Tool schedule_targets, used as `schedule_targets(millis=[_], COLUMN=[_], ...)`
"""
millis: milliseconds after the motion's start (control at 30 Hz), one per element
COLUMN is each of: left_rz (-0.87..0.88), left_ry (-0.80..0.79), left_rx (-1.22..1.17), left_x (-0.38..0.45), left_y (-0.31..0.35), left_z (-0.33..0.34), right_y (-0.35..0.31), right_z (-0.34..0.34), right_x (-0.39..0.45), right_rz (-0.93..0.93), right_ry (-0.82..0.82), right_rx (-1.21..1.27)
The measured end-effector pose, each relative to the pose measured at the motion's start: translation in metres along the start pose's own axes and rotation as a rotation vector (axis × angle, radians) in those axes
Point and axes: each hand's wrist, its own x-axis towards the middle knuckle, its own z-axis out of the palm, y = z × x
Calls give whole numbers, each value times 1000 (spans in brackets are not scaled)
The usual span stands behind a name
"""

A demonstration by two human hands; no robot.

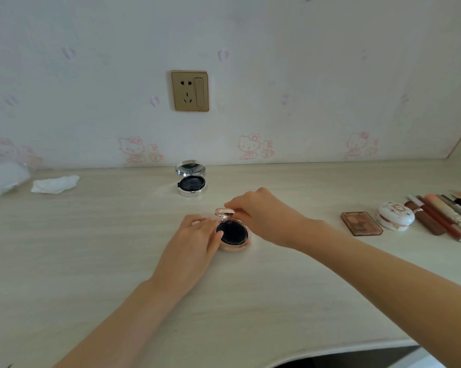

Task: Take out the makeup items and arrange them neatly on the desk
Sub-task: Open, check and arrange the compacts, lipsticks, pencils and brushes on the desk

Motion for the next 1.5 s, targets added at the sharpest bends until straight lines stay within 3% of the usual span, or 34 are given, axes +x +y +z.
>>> schedule_targets(millis=[167, 333, 667, 1333, 1400, 1500], left_rz=[165, 332, 350, 199, 192, 123], left_ry=[10, 27, 3, 37, 54, 74], left_rx=[203, 230, 278, 86, 49, 30], left_x=[-9, -20, -20, -25, -26, -27], left_y=[-5, -11, -14, -8, -10, -11], left_z=[-3, 0, 7, 2, 2, 1], right_y=[1, -2, 1, 8, 9, 16], right_z=[8, 7, -13, -10, -10, -6], right_x=[1, -3, 19, 15, 12, -6], right_rz=[1, 15, 23, 5, 35, 169], right_ry=[23, -11, -62, -55, 0, 319], right_rx=[1, 54, 76, 112, 169, 371])
